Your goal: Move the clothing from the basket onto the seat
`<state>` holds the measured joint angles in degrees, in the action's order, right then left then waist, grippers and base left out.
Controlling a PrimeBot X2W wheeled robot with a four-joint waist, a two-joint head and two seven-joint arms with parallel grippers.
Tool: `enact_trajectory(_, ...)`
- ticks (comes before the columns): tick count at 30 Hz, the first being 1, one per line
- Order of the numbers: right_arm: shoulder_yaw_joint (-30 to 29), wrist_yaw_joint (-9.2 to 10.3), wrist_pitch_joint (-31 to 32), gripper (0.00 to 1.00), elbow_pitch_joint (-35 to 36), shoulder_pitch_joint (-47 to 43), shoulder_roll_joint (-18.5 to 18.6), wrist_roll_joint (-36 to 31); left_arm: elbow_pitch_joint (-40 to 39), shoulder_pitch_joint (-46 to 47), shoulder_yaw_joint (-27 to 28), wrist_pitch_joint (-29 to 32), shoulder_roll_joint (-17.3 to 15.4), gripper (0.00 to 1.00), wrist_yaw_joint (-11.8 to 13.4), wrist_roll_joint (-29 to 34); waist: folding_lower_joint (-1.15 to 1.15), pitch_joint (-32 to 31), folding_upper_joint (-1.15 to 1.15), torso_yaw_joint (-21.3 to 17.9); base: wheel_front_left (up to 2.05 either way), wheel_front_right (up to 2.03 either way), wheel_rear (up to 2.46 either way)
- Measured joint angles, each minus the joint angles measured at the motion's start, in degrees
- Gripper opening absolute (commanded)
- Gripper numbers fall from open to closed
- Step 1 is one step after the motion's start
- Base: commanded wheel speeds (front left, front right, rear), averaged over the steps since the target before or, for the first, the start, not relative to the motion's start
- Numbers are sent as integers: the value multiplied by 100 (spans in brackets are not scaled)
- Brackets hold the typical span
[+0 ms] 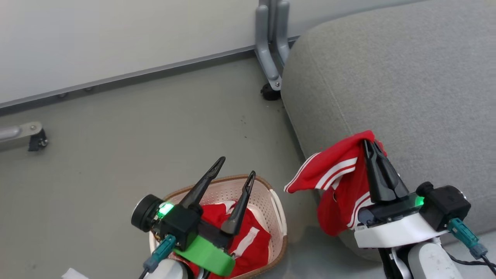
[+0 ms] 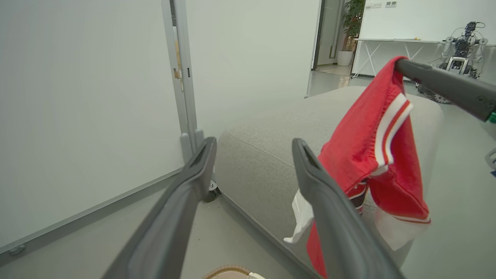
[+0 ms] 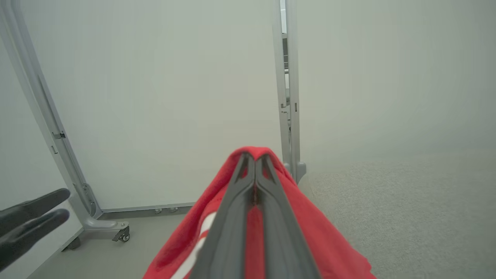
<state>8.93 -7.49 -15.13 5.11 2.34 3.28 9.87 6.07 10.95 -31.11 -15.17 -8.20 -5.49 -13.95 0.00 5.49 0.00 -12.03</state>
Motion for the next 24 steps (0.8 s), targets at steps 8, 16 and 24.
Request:
enact_trajectory(8,-407,0,0,0,510,-52,-33,148,-388,-397,196,0,-221,100,-105,309,0,502,0,-612,0,0,0)
enact_trajectory(16,-1346,0,0,0,812,1218,-37,203,-870,-90,-29,-1,-620,100,-166,515,0,1286,0,-804,0,0,0)
enact_trajectory(24,-2590,0,-1,0,475,3261,453,5,-1262,352,-191,0,-1115,100,-189,546,1,2259,0,-723,0,0,0)
